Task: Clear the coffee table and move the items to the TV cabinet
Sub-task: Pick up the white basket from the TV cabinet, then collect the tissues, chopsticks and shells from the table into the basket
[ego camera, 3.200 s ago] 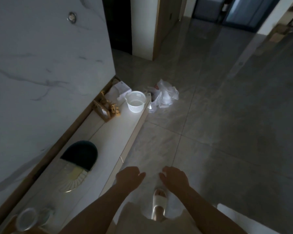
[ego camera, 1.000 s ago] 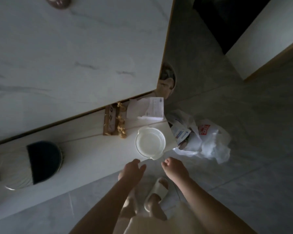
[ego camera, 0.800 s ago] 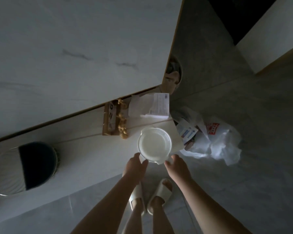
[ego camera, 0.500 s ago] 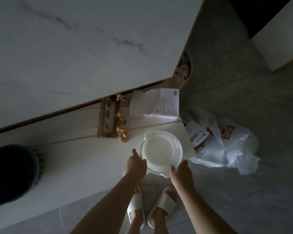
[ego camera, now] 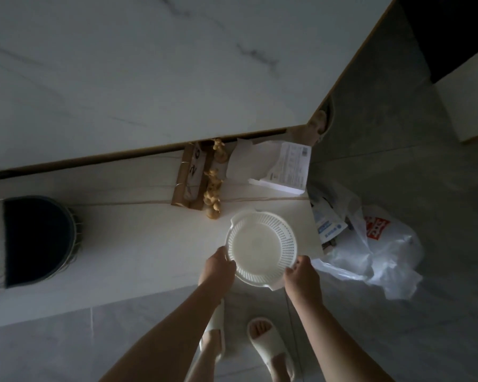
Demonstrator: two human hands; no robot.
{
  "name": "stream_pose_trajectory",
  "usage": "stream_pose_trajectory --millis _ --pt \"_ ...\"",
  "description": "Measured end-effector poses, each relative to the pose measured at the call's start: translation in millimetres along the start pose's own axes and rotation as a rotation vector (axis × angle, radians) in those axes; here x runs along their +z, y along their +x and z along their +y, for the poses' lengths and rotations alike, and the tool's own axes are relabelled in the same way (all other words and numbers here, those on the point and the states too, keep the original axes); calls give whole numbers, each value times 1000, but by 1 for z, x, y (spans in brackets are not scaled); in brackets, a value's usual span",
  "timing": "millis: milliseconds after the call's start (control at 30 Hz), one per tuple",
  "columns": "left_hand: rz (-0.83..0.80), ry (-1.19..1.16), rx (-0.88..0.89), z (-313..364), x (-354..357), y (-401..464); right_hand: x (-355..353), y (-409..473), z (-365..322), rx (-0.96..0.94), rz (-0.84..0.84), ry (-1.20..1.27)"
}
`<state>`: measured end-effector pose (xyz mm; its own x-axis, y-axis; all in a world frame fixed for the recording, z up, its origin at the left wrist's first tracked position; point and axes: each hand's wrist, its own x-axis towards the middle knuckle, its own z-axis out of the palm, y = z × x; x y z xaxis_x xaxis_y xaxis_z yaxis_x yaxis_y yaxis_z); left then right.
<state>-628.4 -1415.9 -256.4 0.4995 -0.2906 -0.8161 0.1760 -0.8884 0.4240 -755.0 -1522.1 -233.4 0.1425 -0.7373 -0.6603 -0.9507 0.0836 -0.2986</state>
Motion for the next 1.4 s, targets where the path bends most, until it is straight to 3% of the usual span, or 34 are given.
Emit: stream_pose_trajectory --millis 167,633,800,1000,1200,1400 --pt "86 -107 -68 -26 -20 -41 -6 -30 -19 -149 -108 -52" --pt "460 -822 -297 -103 -9 -178 -16 -139 -50 -599 -297 -328" --pt "667 -1084 -313 -161 -8 -237 27 -200 -47 -759 -402 -407" --pt "924 -1240 -330 -254 -2 -292 103 -278 -23 -941 -584 -521" --pt "1022 -1613 -405 -358 30 -345 171 -354 32 -1034 -690 -676" --pt "1140 -1768 -463 -457 78 -399 235 -437 101 -1044 -821 -768"
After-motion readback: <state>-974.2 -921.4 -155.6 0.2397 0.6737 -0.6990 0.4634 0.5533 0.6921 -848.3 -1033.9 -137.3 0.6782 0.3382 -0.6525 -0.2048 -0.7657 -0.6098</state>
